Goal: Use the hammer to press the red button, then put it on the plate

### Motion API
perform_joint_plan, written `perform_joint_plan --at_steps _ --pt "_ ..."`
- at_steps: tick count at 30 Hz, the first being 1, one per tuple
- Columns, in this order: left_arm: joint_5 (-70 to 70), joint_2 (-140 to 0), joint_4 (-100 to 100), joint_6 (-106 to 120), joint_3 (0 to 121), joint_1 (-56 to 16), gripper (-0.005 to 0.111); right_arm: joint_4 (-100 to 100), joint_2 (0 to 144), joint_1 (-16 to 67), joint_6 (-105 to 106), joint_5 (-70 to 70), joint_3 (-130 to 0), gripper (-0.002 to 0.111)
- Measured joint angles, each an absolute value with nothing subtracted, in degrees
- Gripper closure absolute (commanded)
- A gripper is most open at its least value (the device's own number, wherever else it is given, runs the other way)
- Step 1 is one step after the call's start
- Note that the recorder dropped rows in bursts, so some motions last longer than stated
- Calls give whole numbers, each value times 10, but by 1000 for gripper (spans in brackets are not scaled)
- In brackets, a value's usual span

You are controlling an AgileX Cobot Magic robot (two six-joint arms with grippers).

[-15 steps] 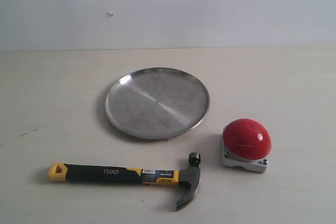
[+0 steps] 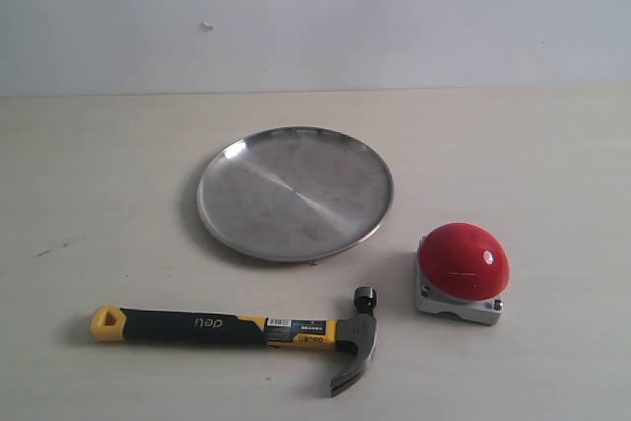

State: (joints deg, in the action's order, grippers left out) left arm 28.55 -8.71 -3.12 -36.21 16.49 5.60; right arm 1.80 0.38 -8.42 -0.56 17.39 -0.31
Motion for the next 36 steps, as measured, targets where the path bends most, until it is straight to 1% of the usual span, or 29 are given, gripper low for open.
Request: perform_joint_plan --at_steps 1,2,5,6,7,8,11,12,13,14,15,16,20,22,23,24,25,28,29,30,34,36 --pt "252 -118 -30 -339 195 56 107 18 4 -84 -6 174 -3 108" --pt "185 -190 -30 -301 247 56 107 18 4 -84 -6 175 -3 108" --pt "54 -348 -37 -266 331 56 107 18 4 -84 -6 177 -3 108" --pt "-15 -425 -38 -255 369 56 107 18 4 -84 -6 177 -3 108" --pt "-57 -466 -39 -241 392 56 107 18 4 -84 -6 178 -3 108" --pt "-149 -547 -39 -198 440 56 107 18 4 -84 -6 178 -3 108" --pt "-302 -655 -39 -110 517 51 107 18 4 -84 -6 178 -3 108" --pt "-387 -710 -39 -59 560 39 107 18 4 -84 -6 178 -3 108" --pt "-428 -736 -33 -34 581 28 107 18 4 -84 -6 178 -3 108" --pt "-485 -778 -23 22 611 -1 107 18 4 -84 -6 178 -3 108" --pt "-509 -798 -18 62 623 -22 107 18 4 -84 -6 178 -3 108" --pt "-542 -829 0 156 637 -68 107 18 4 -84 -6 178 -3 108" --pt "-563 -859 25 321 643 -187 106 18 4 -84 -6 178 -3 108" --pt "-561 -868 30 379 644 -250 102 18 4 -84 -6 178 -3 108" --pt "-554 -873 33 395 644 -273 97 18 4 -84 -6 178 -3 108" --pt "-548 -877 34 410 645 -300 89 18 4 -84 -6 178 -3 108" --pt "-541 -883 34 419 648 -325 79 18 4 -84 -6 178 -3 108" --pt "-520 -901 34 430 658 -387 39 18 4 -84 -6 178 -3 108" --pt "-516 -908 34 430 663 -404 31 18 4 -84 -6 178 -3 108" --pt "-513 -916 34 430 667 -420 30 18 4 -84 -6 178 -3 108" --pt "-502 -950 34 425 686 -465 42 18 4 -84 -6 178 -3 108" --pt "-502 -977 34 413 709 -481 40 18 4 -84 -6 178 -3 108"
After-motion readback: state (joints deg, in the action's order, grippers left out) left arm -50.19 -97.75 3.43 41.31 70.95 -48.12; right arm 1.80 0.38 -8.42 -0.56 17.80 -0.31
